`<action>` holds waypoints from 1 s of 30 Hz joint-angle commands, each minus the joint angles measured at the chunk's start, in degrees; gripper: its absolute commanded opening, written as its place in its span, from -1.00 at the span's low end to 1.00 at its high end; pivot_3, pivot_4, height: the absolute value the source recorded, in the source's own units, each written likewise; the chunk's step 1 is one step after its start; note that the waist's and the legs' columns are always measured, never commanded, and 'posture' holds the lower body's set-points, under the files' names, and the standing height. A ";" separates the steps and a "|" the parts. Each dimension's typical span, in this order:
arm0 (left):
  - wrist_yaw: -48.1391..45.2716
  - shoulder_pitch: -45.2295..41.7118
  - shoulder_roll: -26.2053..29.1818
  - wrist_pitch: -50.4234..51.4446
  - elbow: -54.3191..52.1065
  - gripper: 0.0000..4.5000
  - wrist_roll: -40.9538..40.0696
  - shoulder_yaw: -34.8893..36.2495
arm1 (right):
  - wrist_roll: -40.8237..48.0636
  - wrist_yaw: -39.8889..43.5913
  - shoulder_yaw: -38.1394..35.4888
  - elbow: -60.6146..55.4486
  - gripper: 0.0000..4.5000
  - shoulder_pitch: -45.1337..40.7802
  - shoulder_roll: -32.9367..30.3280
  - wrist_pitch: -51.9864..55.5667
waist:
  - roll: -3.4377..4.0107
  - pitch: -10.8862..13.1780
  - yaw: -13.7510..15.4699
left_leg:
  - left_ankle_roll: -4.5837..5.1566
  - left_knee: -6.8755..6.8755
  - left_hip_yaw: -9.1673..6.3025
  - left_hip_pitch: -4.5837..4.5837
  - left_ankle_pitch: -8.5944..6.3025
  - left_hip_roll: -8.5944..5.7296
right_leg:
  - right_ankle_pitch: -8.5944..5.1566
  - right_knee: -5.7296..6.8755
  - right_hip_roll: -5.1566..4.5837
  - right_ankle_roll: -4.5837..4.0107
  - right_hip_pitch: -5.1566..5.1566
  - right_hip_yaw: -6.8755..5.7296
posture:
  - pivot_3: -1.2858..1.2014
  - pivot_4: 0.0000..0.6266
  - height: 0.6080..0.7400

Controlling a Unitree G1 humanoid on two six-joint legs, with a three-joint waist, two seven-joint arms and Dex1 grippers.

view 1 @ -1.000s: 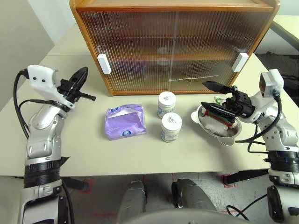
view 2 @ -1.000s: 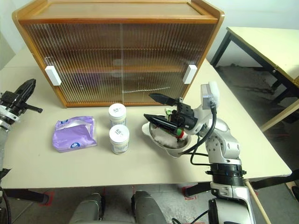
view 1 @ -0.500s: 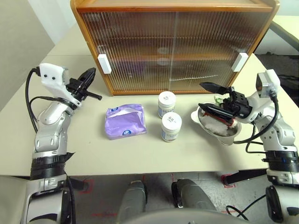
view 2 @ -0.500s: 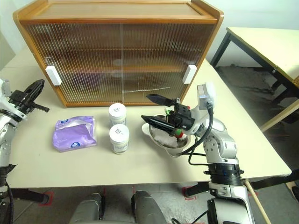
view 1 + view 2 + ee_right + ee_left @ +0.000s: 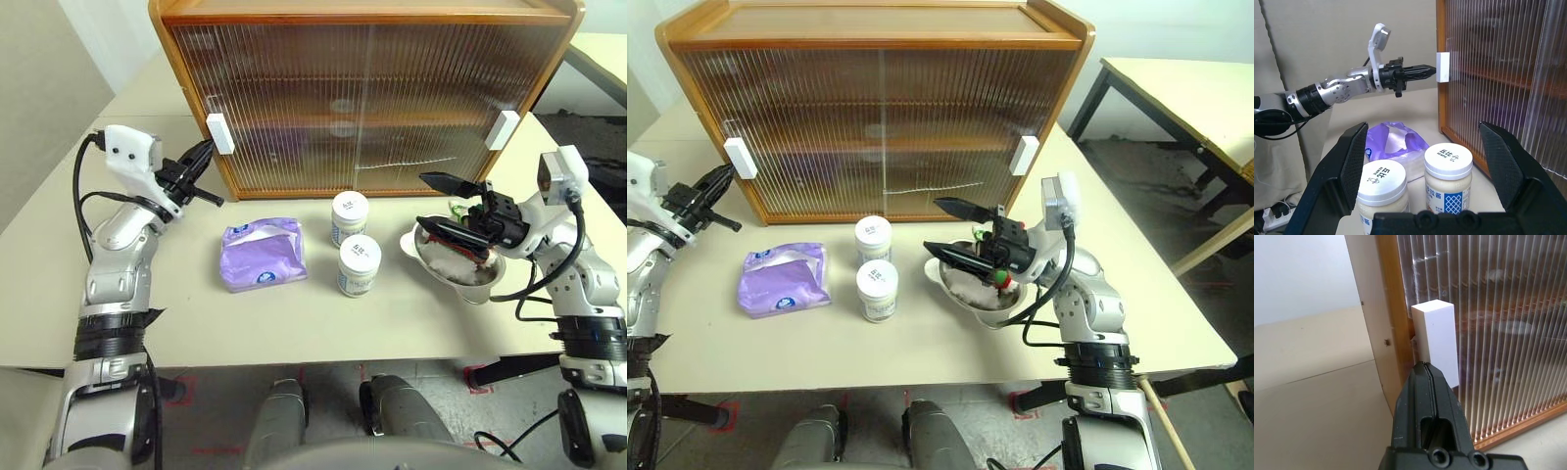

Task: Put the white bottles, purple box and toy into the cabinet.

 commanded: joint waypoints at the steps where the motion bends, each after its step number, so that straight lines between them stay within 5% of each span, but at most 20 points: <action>1: -0.81 -1.36 -0.81 -1.02 0.88 -0.99 0.78 -1.44 | -0.30 0.14 0.40 -0.47 1.00 -0.17 -0.10 -0.55 | -0.01 0.00 -0.03 | 0.00 0.04 -0.01 0.00 0.00 0.01 | 0.01 0.00 0.00 0.01 0.02 0.00 | -0.07 -0.74 1.00; 30: -7.87 -13.83 -8.62 -1.63 10.53 -0.99 2.35 -9.82 | -0.92 -1.52 -0.34 -3.76 1.00 3.24 -1.97 -2.13 | -0.03 -0.03 -0.98 | 0.18 0.72 0.21 -0.05 0.02 -0.03 | 0.13 -0.01 -0.01 0.56 0.30 -0.07 | -0.14 -0.75 1.00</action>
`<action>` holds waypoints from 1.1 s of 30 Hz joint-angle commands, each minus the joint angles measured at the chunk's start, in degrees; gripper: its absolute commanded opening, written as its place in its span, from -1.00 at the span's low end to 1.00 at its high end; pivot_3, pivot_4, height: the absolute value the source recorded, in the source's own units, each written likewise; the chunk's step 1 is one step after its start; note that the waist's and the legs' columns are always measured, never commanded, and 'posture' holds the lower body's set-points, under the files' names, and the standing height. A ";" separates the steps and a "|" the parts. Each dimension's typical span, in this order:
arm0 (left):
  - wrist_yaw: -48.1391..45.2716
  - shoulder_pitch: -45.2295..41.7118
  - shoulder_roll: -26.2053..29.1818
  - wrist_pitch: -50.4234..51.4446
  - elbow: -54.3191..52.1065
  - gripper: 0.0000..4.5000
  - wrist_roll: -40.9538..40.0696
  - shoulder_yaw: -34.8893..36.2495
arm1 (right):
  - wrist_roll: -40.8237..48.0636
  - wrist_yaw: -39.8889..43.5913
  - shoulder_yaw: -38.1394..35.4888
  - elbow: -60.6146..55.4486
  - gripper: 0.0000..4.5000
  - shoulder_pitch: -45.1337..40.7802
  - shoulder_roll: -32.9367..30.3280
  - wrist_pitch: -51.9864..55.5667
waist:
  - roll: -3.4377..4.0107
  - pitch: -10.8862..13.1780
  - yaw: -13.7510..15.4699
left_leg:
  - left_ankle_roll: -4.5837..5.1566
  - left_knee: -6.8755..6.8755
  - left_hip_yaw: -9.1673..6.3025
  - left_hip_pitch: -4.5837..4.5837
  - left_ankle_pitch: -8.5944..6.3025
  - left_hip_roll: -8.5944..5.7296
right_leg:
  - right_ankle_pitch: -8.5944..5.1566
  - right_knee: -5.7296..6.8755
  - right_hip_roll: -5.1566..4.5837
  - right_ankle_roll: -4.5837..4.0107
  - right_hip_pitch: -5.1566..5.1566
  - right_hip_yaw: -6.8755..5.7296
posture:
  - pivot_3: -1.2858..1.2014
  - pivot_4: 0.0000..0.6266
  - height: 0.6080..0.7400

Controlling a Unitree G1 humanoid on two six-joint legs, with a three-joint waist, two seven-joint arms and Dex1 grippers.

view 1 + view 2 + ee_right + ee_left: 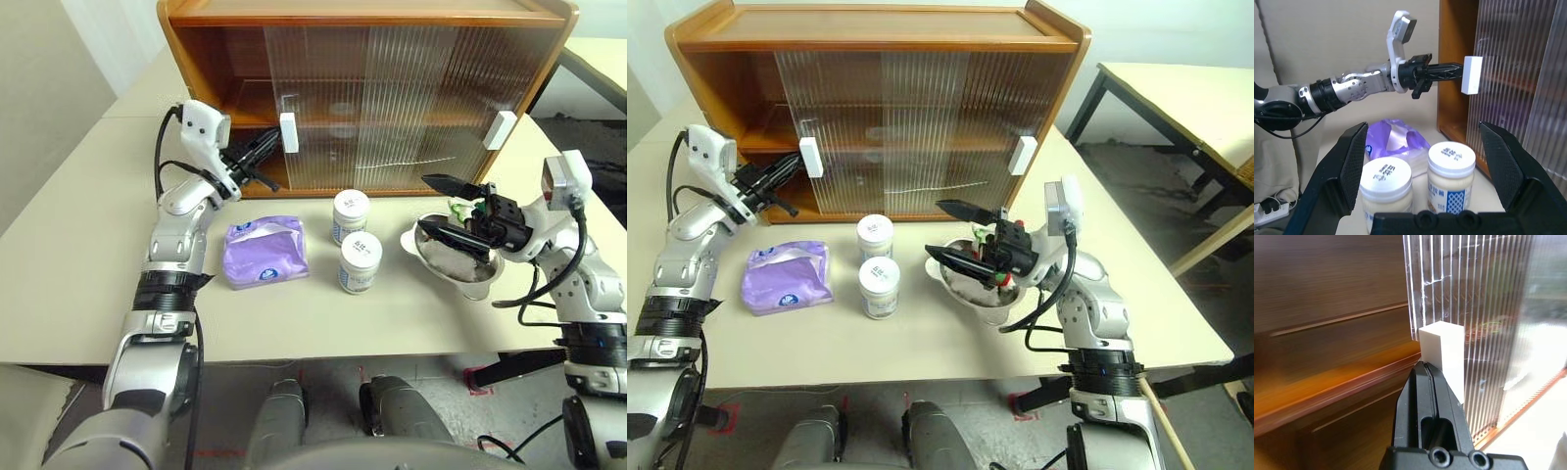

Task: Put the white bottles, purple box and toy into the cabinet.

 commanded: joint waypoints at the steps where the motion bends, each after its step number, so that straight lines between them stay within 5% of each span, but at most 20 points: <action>1: -1.34 -1.50 -0.82 -0.65 2.10 -0.99 1.17 -1.90 | -0.70 -0.24 -0.56 -1.57 1.00 1.13 -1.35 -0.76 | 0.00 0.00 -0.25 | 0.00 0.00 0.09 -0.01 0.00 -0.01 | -0.01 0.00 0.01 0.04 0.00 -0.01 | -0.15 -0.75 1.00; 15: -5.14 -9.25 -5.37 -6.60 13.75 -0.99 3.95 -5.38 | 0.77 -2.55 -2.47 -6.06 1.00 4.98 -3.64 -0.22 | 0.00 0.00 -3.81 | 0.22 0.16 0.22 -0.10 0.03 -0.21 | -0.04 -0.13 -0.10 0.46 0.13 0.00 | -0.21 -0.73 1.00; 25: -4.83 -7.46 -3.36 -5.62 11.07 -0.99 4.11 -4.49 | 0.47 -2.44 -1.26 -5.08 1.00 4.04 -2.94 -0.53 | 0.01 0.00 -5.60 | 0.62 0.41 0.09 -0.49 -0.05 -0.66 | -0.10 -0.41 -0.20 0.97 0.12 -0.04 | -0.18 -0.72 1.00; 28: -4.60 -4.37 -1.23 -3.01 6.34 -0.73 2.05 -2.51 | 0.17 -1.96 -0.56 -4.27 1.00 3.36 -2.48 -0.69 | 0.06 -0.03 -5.77 | 0.77 0.58 -0.10 -0.64 -0.16 -0.63 | -0.05 -0.59 -0.19 1.04 0.11 -0.02 | -0.17 -0.73 1.00; 33: -5.33 6.87 5.38 12.33 -10.58 0.01 -5.72 2.97 | -0.69 -0.07 0.94 -0.91 1.00 0.35 -1.62 -1.48 | 0.15 -0.09 -6.13 | 0.82 0.63 0.02 -0.80 -0.29 -0.64 | 0.00 -0.67 -0.11 1.09 -0.07 -0.13 | -0.14 -0.73 1.00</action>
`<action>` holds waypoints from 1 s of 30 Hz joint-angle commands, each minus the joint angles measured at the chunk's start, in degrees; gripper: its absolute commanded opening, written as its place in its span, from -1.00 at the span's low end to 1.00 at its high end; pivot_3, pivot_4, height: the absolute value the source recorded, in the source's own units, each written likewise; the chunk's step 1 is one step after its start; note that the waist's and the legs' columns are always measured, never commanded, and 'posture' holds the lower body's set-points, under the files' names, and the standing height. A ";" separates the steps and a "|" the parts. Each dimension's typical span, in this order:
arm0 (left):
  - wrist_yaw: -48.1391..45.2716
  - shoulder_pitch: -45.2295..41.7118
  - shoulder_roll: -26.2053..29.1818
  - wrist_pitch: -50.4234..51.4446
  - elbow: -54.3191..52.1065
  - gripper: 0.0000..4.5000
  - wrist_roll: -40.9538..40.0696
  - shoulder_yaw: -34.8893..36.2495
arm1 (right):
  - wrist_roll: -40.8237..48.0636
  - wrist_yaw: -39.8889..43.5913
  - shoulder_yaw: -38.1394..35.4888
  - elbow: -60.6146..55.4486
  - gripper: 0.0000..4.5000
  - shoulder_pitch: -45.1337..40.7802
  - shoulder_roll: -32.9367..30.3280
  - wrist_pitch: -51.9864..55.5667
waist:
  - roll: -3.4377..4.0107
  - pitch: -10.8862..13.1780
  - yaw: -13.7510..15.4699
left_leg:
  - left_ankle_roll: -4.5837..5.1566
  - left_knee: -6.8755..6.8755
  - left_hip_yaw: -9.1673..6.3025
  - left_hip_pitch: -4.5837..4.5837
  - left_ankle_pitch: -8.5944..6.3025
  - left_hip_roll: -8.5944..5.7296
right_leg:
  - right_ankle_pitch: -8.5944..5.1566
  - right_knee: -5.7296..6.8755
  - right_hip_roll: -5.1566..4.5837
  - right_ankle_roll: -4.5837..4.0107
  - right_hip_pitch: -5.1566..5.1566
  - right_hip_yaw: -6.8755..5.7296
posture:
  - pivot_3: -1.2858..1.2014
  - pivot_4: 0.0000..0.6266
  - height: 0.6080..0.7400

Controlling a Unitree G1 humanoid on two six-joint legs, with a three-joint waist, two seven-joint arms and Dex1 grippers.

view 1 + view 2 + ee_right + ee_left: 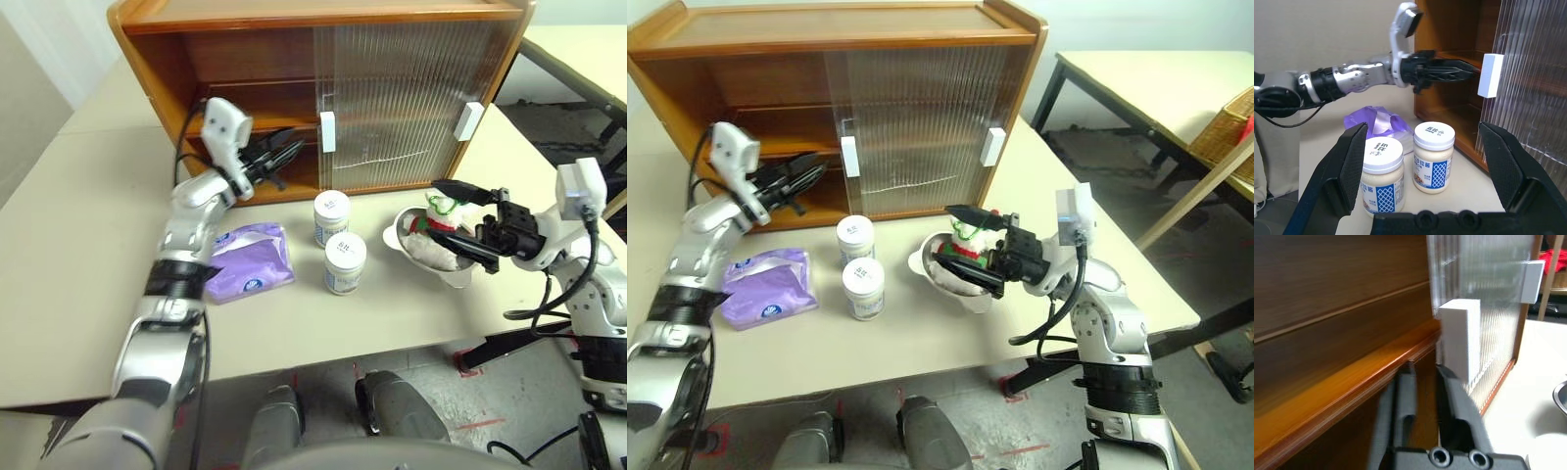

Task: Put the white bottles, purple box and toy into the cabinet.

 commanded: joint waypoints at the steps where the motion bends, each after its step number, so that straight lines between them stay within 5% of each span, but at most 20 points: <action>1: -0.26 5.99 3.57 10.91 -10.33 0.19 -4.90 3.06 | -0.93 1.57 1.29 1.95 1.00 -1.48 0.34 -1.01 | 0.01 -0.01 0.35 | -0.02 0.00 0.12 -0.05 -0.01 -0.04 | -0.01 0.00 0.01 0.01 0.00 -0.05 | -0.14 -0.73 1.00; 5: 0.06 17.82 11.24 25.71 -24.71 0.81 -12.48 10.61 | -1.70 4.03 2.88 4.14 1.00 -3.26 0.34 -1.43 | 0.01 -0.01 1.14 | 0.00 0.02 -0.11 -0.09 -0.02 0.07 | 0.35 0.00 -0.07 -0.68 -0.13 0.09 | -0.12 -0.73 1.00; 7: 0.76 22.14 14.61 32.00 -28.45 0.97 -15.42 14.15 | -1.85 4.96 3.50 4.66 1.00 -3.59 0.13 -0.99 | 0.02 -0.02 1.35 | -0.03 -0.07 -0.21 -0.08 -0.04 0.19 | 0.37 0.00 -0.08 -0.84 -0.19 0.27 | -0.12 -0.73 1.00; 14: 3.17 35.63 20.33 53.86 -35.72 0.97 -27.26 27.29 | -1.20 7.18 4.64 4.50 1.00 -4.60 1.05 -0.33 | 0.11 -0.08 2.62 | -0.47 -0.46 -0.18 -0.01 0.02 0.78 | 0.53 0.02 -0.15 -1.60 -0.60 0.37 | -0.09 -0.71 1.00; 25: 13.31 34.40 9.41 53.95 -32.61 0.97 -26.24 20.27 | -2.17 8.57 6.02 5.68 1.00 -6.16 1.43 -0.20 | 0.27 -0.19 4.64 | -0.96 -0.76 -0.04 0.02 0.13 1.11 | 0.44 0.71 0.01 -2.03 -1.25 0.48 | -0.09 -0.72 1.00; 30: 16.06 33.16 9.37 56.84 -27.79 0.27 -22.64 15.73 | -2.65 8.55 5.96 5.41 1.00 -5.79 1.02 -0.44 | 0.26 -0.21 4.78 | -1.01 -0.76 0.06 0.18 0.22 1.24 | 0.49 0.80 0.12 -2.12 -1.17 0.52 | -0.10 -0.73 1.00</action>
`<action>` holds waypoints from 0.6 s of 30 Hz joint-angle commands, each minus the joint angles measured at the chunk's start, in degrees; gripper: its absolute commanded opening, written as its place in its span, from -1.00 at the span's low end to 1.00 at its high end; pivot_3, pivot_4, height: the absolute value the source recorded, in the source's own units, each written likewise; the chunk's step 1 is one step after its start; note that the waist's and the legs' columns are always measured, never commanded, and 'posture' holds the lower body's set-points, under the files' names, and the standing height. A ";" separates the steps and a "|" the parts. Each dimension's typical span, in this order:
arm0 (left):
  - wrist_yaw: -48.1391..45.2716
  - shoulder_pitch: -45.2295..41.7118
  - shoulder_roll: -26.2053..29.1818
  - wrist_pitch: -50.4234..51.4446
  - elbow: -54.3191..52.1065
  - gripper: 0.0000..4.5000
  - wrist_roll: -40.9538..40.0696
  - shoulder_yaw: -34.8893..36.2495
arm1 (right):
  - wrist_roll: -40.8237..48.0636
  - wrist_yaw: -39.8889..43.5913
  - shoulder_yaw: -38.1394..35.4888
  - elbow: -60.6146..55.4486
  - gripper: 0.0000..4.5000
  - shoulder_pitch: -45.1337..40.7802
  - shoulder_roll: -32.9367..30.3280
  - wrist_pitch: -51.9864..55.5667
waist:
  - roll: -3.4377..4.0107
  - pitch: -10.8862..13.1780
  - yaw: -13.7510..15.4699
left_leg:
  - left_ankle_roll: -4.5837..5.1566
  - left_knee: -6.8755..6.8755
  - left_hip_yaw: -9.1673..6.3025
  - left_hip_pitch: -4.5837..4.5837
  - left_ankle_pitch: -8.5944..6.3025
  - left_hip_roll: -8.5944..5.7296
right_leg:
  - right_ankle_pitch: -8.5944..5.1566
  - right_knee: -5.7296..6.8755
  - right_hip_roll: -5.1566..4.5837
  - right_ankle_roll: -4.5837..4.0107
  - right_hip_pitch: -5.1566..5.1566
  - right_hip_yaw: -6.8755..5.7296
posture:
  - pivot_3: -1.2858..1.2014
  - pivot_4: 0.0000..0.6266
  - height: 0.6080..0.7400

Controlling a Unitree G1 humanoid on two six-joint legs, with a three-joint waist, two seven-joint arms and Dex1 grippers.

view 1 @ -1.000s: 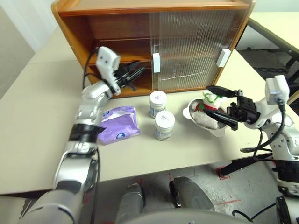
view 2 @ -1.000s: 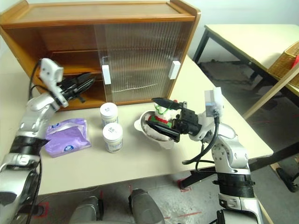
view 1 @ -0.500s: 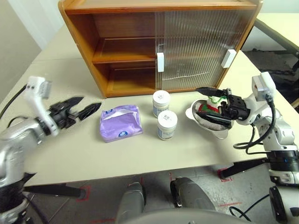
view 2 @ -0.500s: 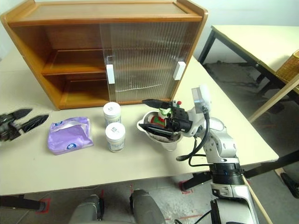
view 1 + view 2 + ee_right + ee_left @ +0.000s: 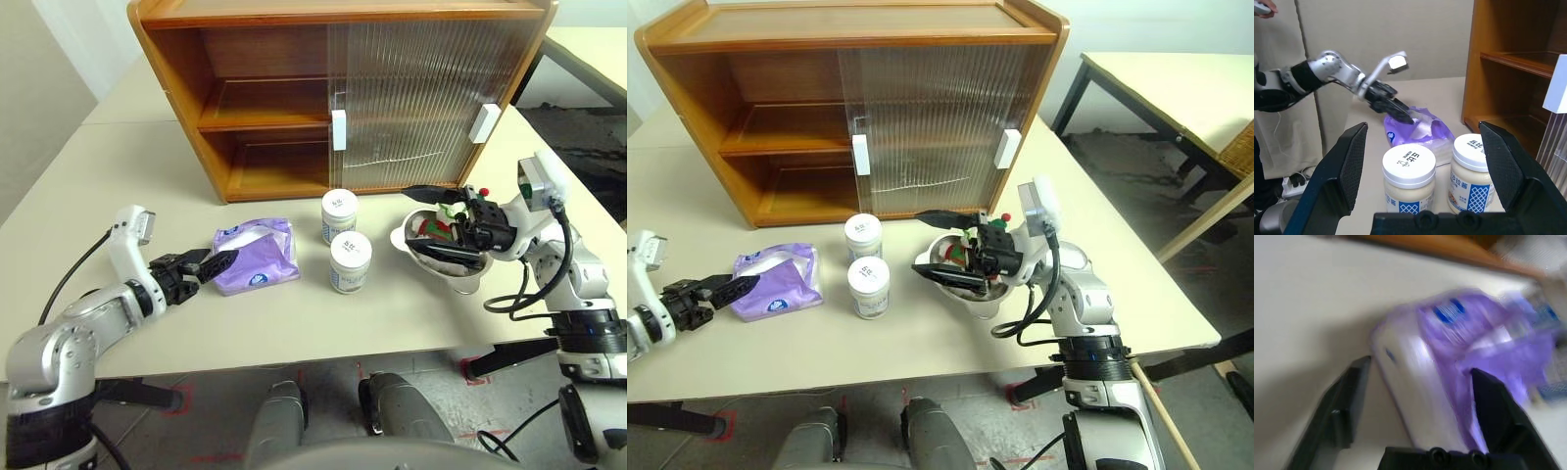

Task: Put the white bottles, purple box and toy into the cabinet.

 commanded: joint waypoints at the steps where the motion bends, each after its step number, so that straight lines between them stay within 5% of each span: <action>1: 0.74 0.03 0.22 1.91 2.24 0.11 1.32 -2.04 | -0.68 0.00 0.26 -0.33 1.00 0.13 -0.33 -0.15 | 0.00 0.00 -0.01 | 0.00 -0.01 0.03 0.05 0.00 -0.01 | 0.00 0.00 0.02 0.00 0.03 0.05 | -0.10 -0.73 1.00; 8: 1.10 -4.12 -0.45 0.23 2.24 -0.98 -1.88 3.53 | -0.89 -0.56 0.22 -1.28 1.00 1.28 -0.44 -0.46 | 0.00 0.00 -0.02 | -0.08 -0.05 0.07 0.59 -0.05 -0.07 | -0.11 -0.01 0.18 0.19 0.55 0.36 | -0.10 -0.74 1.00; 18: 10.67 -16.98 -7.08 1.26 -0.40 -0.99 -14.89 15.17 | -1.55 -0.59 0.82 0.20 1.00 0.15 0.35 -1.25 | -0.02 -0.01 0.09 | -0.01 -0.03 0.20 0.65 -0.04 -0.28 | -0.10 -0.01 0.29 0.17 0.60 0.61 | -0.08 -0.76 1.00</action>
